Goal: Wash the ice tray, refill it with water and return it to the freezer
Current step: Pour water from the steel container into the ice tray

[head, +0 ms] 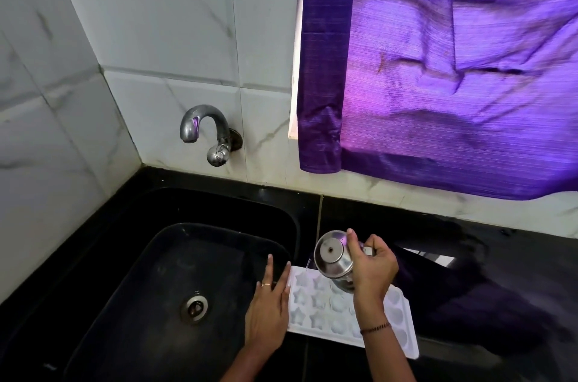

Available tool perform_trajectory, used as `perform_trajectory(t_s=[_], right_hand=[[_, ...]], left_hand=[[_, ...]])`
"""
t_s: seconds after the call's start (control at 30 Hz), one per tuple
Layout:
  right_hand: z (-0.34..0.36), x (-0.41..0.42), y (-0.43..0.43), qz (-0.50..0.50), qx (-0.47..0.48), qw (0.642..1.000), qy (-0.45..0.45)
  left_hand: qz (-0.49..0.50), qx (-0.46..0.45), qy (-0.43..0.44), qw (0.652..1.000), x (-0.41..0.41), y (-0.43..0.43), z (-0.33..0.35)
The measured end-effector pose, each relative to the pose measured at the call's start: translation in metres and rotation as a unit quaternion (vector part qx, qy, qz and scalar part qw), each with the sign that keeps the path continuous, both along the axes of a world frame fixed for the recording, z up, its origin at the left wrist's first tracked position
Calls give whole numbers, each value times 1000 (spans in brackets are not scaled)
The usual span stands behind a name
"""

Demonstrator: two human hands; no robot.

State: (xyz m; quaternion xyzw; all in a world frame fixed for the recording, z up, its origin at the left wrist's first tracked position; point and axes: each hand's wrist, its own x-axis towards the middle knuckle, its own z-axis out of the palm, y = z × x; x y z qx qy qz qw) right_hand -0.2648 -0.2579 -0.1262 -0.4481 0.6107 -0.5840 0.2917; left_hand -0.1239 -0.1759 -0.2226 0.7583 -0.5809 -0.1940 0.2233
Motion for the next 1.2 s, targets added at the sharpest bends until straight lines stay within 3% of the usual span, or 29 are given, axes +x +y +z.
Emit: perform_trajectory(t_s=[0.37,0.77,1.2], right_hand=[[8,-11,0,-10,19,998,-65],[-4,-31,7,-38,-8,999,10],[-13,-28,7,-32,-22,998,45]], left_hand=[[-6,1,6,1000,-1,-1,0],[-12,-45,-11,999,4,-7,-20],[-5,-28,-15,999,4,-6,-14]])
